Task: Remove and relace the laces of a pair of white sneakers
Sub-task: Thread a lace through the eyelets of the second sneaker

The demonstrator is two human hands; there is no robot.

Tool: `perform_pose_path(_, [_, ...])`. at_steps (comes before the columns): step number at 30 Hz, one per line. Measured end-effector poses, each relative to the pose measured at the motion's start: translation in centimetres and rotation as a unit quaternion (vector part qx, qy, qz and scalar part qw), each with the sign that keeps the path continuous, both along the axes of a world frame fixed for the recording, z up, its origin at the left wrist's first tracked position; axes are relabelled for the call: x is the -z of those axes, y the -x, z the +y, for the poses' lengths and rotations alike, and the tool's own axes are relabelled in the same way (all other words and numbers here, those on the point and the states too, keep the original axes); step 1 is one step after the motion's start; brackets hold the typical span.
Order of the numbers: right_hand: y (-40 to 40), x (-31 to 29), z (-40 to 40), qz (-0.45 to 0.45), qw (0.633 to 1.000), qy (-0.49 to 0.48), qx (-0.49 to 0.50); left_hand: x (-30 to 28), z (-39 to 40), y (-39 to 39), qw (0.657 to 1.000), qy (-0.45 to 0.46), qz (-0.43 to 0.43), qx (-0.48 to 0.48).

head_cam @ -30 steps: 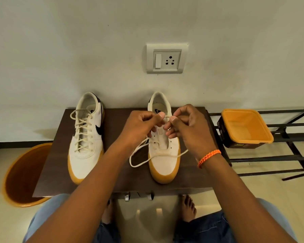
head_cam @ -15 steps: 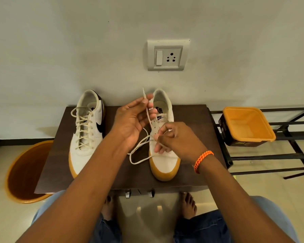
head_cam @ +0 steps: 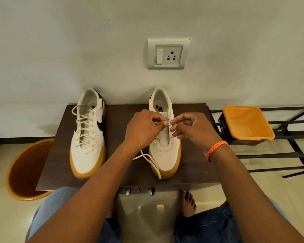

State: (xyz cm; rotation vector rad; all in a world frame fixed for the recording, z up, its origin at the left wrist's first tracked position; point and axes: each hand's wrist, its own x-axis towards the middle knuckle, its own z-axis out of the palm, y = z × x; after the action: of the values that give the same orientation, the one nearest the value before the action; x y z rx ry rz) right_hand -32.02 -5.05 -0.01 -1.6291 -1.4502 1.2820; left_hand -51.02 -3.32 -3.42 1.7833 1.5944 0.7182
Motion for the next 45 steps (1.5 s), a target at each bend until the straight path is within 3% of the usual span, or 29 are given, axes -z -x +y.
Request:
perform_pose_path(8, [0.2, 1.0, 0.2, -0.143, 0.988, -0.051, -0.012, 0.7, 0.0, -0.2, 0.996, 0.051, -0.064, 0.02])
perform_pose_path(15, [0.1, 1.0, 0.2, -0.162, 0.986, -0.012, -0.035, 0.7, -0.3, -0.3, 0.998, 0.046, -0.031, 0.04])
perform_pose_path(22, [0.3, 1.5, 0.1, -0.172, 0.985, 0.021, -0.022, -0.1, -1.1, -0.3, 0.981, -0.044, 0.159, 0.1])
perform_pose_path(27, [0.3, 1.8, -0.2, -0.158, 0.982, 0.081, -0.061, 0.0, -1.6, -0.6, 0.974, -0.049, 0.193, 0.107])
perform_pose_path(33, [0.1, 2.1, 0.0, -0.175, 0.979, 0.086, -0.065, -0.3, -1.5, -0.8, 0.964, -0.07, 0.24, 0.09])
perform_pose_path(39, [0.1, 2.2, -0.3, -0.19, 0.97, 0.101, -0.115, 0.3, -2.0, -1.0, 0.959, -0.087, 0.249, 0.1])
perform_pose_path(45, [0.2, 2.7, -1.0, -0.239, 0.952, 0.107, -0.16, 1.6, -2.0, -0.9, 0.987, 0.017, 0.152, 0.056])
